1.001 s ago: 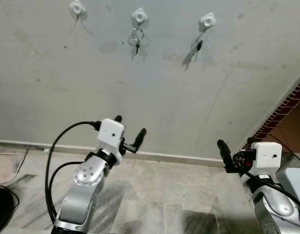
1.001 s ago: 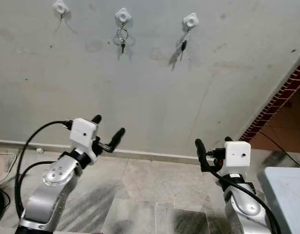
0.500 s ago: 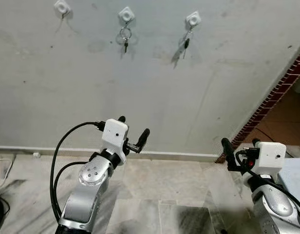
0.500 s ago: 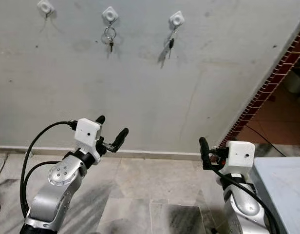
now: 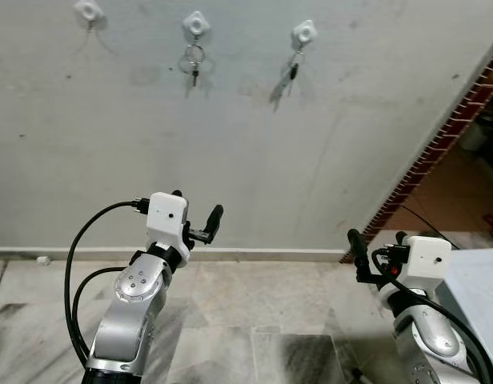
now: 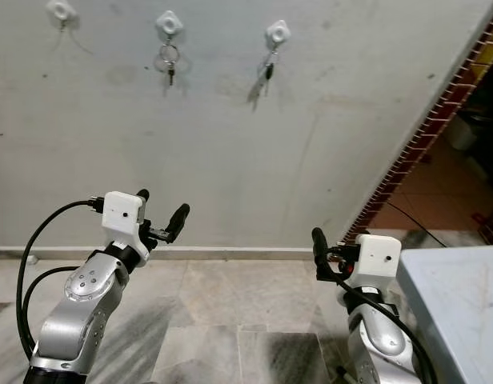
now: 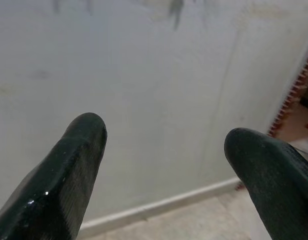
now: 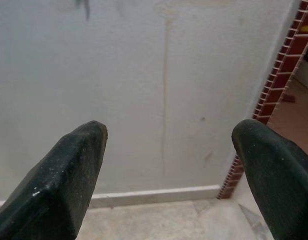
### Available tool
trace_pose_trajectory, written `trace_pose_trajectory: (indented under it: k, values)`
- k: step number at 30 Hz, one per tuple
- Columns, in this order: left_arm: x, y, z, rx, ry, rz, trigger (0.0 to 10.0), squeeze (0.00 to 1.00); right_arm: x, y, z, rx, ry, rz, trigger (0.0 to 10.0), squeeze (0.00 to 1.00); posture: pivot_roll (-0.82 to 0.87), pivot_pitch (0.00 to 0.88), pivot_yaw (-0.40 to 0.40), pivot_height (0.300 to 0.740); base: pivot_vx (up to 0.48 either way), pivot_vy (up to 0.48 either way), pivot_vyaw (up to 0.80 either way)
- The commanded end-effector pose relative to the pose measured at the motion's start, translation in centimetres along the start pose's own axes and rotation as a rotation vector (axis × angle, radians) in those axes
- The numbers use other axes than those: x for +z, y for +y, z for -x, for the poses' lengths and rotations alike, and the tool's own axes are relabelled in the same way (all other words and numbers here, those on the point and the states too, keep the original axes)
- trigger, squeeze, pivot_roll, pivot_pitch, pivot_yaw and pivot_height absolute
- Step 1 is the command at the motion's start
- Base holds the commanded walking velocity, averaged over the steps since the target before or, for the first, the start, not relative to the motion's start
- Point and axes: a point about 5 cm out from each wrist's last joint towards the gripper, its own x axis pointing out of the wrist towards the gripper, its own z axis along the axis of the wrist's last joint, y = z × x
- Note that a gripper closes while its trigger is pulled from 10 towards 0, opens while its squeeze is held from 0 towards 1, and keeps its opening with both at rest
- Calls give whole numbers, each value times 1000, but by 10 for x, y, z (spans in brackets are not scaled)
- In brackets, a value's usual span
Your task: Hang keys on a hook
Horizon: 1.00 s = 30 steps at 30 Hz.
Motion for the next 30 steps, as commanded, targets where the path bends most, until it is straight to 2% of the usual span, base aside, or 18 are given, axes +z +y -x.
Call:
trace_pose_trajectory:
  k: [1,3,4,14,20,27,30]
  values:
    - [4,-4,1,-18,-6,-4,10000,0,3,1,-2,-3,-12,8,10000,0,117,27,-101,740,0,0,0]
    - [4,-5,-1,-26,-4,-9,10000,0,1,1,-3,-13,3,2,10000,0,116,27,-95,740,0,0,0]
    - [5,-5,-2,-29,-4,-10,10000,0,-1,2,-4,-14,8,-35,10000,0,116,27,-95,740,0,0,-800]
    - [8,-2,-15,-23,8,-2,10000,0,1,-3,-1,-76,-6,-27,10000,0,84,27,-68,740,0,0,-80]
    - [5,-2,-14,0,17,8,10000,0,0,-4,-1,-90,1,-36,10000,0,84,28,-78,740,0,0,0]
    - [2,-2,-16,12,29,3,10000,0,-2,2,-4,-84,8,-48,10000,0,84,21,-83,740,0,0,-800]
    - [1,-1,-20,18,35,0,10000,0,0,3,-5,-88,1,-52,10000,0,76,17,-82,740,0,0,0]
